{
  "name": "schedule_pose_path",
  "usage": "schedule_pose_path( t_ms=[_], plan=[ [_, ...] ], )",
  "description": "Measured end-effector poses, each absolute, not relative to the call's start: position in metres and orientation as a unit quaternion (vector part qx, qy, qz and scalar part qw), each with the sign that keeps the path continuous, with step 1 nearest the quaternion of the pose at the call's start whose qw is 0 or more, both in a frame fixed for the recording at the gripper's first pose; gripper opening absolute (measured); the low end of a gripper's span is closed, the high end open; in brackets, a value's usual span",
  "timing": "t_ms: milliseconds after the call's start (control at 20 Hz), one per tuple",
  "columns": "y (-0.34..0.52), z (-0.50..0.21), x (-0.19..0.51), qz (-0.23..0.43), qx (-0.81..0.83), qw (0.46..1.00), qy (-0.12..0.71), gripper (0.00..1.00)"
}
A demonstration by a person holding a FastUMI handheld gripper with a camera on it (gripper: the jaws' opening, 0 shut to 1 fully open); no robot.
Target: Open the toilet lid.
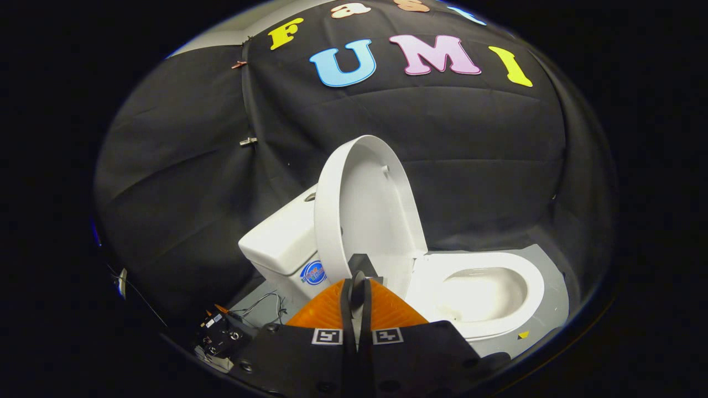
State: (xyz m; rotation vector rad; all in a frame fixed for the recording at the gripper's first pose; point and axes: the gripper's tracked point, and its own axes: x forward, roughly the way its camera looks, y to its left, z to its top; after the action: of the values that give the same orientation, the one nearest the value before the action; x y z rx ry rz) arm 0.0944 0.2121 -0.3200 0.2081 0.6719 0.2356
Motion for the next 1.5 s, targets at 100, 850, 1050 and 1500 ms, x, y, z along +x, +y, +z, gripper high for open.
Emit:
schedule_pose_path(
  t_ms=[100, 850, 1050, 1500],
  plan=[
    [0.217, -0.319, 0.095, 0.119, 0.098, 0.932, 0.328, 0.05],
    [0.239, -0.319, 0.091, 0.140, 0.123, 0.926, 0.329, 0.52],
    [0.235, -0.308, 0.090, 0.139, 0.124, 0.929, 0.319, 0.99],
    [0.224, -0.213, 0.086, 0.142, 0.089, 0.958, 0.233, 0.98]
  ],
)
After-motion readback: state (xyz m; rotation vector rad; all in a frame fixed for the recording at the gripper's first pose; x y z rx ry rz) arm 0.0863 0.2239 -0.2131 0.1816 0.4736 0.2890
